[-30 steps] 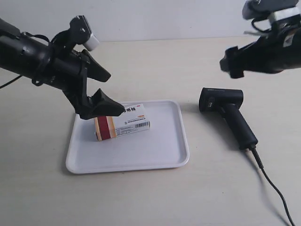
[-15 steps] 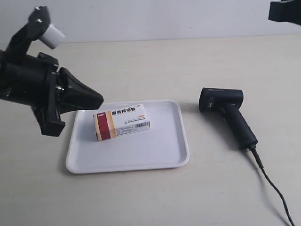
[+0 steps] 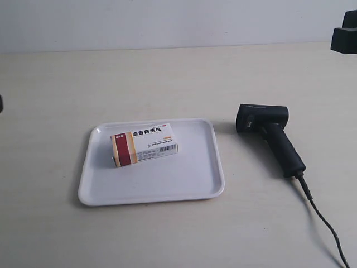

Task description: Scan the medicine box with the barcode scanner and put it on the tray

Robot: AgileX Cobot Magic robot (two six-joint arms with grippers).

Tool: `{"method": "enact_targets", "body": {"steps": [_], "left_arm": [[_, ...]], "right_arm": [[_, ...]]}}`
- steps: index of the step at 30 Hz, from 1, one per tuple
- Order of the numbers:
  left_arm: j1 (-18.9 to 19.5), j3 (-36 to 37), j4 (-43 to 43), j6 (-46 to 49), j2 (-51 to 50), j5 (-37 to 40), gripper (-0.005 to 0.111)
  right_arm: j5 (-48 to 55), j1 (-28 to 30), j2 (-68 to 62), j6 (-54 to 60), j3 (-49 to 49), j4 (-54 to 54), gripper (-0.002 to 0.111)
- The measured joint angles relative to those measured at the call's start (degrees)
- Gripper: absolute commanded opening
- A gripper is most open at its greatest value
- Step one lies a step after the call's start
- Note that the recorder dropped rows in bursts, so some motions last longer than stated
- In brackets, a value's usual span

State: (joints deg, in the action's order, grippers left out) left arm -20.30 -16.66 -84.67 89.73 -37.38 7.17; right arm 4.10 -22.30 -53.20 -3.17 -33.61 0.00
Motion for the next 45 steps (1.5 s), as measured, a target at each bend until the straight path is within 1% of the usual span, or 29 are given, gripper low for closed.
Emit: {"method": "enact_targets", "body": {"steps": [4, 8, 15, 18, 21, 25, 26, 30, 34, 36, 38, 41, 45], "left_arm": [[0.0, 3.6, -1.2, 0.0, 8.8, -1.3, 0.003], [0.0, 4.7, -1.6, 0.0, 14.3, -1.5, 0.003], [0.0, 4.8, -1.4, 0.0, 18.0, -1.7, 0.003], [0.2, 6.3, -1.2, 0.9, 20.0, -3.8, 0.003], [2.3, 9.9, -1.6, 1.1, 25.2, -7.8, 0.003], [7.9, 14.1, -2.8, 1.2, 33.1, -10.9, 0.003], [10.0, 15.1, -2.9, 1.2, 35.3, -11.4, 0.003], [14.6, 16.5, -3.3, 1.2, 37.1, -12.0, 0.003], [15.6, 16.5, -4.8, 2.0, 37.1, -12.1, 0.003], [15.6, 16.5, -9.6, 6.9, 37.1, -12.3, 0.003], [15.6, 16.5, -12.6, 11.5, 37.1, -12.5, 0.003], [15.6, 16.5, -14.2, 13.9, 37.1, -12.5, 0.003], [15.6, 16.5, -14.7, 14.8, 37.1, -12.6, 0.003]], "right_arm": [[0.0, 0.0, 0.0, 0.0, 0.0, 0.0, 0.0], [0.0, 0.0, 0.0, 0.0, 0.0, 0.0, 0.0], [0.0, 0.0, 0.0, 0.0, 0.0, 0.0, 0.0], [0.0, 0.0, 0.0, 0.0, 0.0, 0.0, 0.0], [0.0, 0.0, 0.0, 0.0, 0.0, 0.0, 0.0], [0.0, 0.0, 0.0, 0.0, 0.0, 0.0, 0.0], [0.0, 0.0, 0.0, 0.0, 0.0, 0.0, 0.0], [0.0, 0.0, 0.0, 0.0, 0.0, 0.0, 0.0], [0.1, 0.0, 0.0, 0.0, 0.0, 0.0, 0.0], [0.1, 0.0, 0.0, 0.0, 0.0, 0.0, 0.0], [0.1, 0.0, 0.0, 0.0, 0.0, 0.0, 0.0], [0.2, 0.0, 0.0, 0.0, 0.0, 0.0, 0.0], [0.2, 0.0, 0.0, 0.0, 0.0, 0.0, 0.0]]}}
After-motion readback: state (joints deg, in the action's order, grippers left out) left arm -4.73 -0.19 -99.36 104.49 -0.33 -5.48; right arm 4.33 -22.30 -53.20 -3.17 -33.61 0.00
